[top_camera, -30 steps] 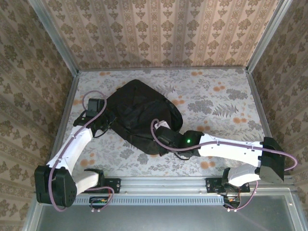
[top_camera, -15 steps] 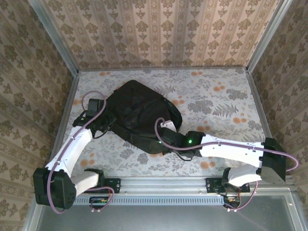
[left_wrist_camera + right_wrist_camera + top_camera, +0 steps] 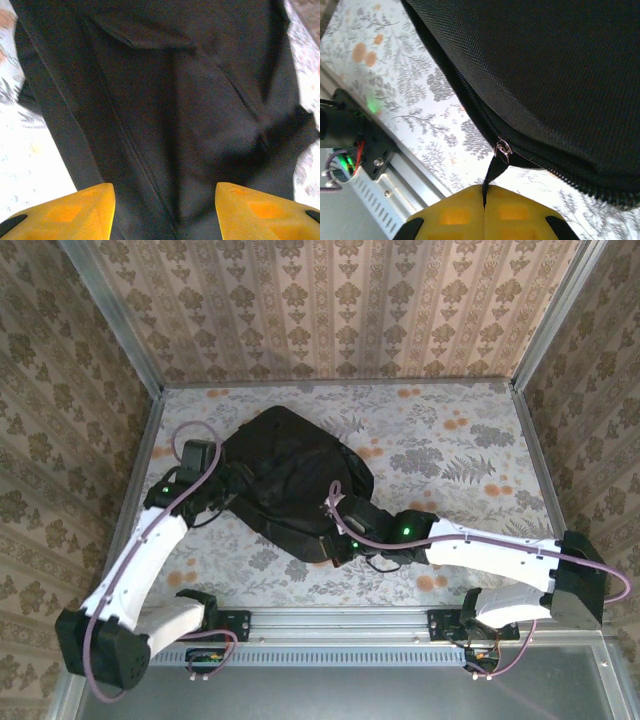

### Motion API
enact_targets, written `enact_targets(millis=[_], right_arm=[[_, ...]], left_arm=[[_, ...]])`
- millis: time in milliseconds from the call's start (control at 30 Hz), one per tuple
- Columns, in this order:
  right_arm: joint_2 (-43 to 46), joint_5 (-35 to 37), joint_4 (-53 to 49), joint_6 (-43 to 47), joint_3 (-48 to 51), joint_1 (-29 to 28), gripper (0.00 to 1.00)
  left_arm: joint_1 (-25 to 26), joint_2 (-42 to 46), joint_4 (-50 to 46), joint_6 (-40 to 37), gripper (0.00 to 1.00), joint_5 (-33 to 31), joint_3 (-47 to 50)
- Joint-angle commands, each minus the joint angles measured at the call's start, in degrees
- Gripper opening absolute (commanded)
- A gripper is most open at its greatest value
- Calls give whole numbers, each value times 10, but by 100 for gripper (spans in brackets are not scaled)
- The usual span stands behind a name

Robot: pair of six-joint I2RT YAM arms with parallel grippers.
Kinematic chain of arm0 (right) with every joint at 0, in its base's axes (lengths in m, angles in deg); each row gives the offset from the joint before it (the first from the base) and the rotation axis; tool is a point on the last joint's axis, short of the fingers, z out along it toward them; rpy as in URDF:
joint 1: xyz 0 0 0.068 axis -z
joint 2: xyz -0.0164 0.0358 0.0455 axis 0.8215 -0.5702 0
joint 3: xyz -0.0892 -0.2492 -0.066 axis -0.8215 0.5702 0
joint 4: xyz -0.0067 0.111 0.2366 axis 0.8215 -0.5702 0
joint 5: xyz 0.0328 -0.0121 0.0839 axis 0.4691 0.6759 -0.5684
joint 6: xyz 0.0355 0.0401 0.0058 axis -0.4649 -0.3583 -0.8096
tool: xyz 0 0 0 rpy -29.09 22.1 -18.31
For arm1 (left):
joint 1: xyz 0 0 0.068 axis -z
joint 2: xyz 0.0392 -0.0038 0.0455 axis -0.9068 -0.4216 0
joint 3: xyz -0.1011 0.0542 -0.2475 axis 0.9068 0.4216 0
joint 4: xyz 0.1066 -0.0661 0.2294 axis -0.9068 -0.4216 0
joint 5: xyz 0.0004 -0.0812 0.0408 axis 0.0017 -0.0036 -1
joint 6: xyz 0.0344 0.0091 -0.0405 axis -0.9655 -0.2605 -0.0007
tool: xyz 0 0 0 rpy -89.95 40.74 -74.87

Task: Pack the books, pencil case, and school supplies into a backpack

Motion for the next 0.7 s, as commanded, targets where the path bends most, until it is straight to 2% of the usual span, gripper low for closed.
enact_targets(millis=[0, 100, 267, 433, 667], right_arm=[[-14, -67, 27, 26, -26, -2, 0], [-24, -74, 37, 25, -18, -2, 0], [-31, -76, 63, 16, 1, 5, 0], [-31, -76, 77, 9, 12, 6, 0], [-26, -78, 94, 5, 31, 9, 0]], left_arm=[[33, 49, -98, 56, 52, -4, -3], [61, 83, -107, 113, 41, 24, 47], [150, 98, -34, 217, 21, 40, 133], [197, 67, -5, 236, 20, 23, 128], [230, 77, 30, 262, 21, 8, 139]])
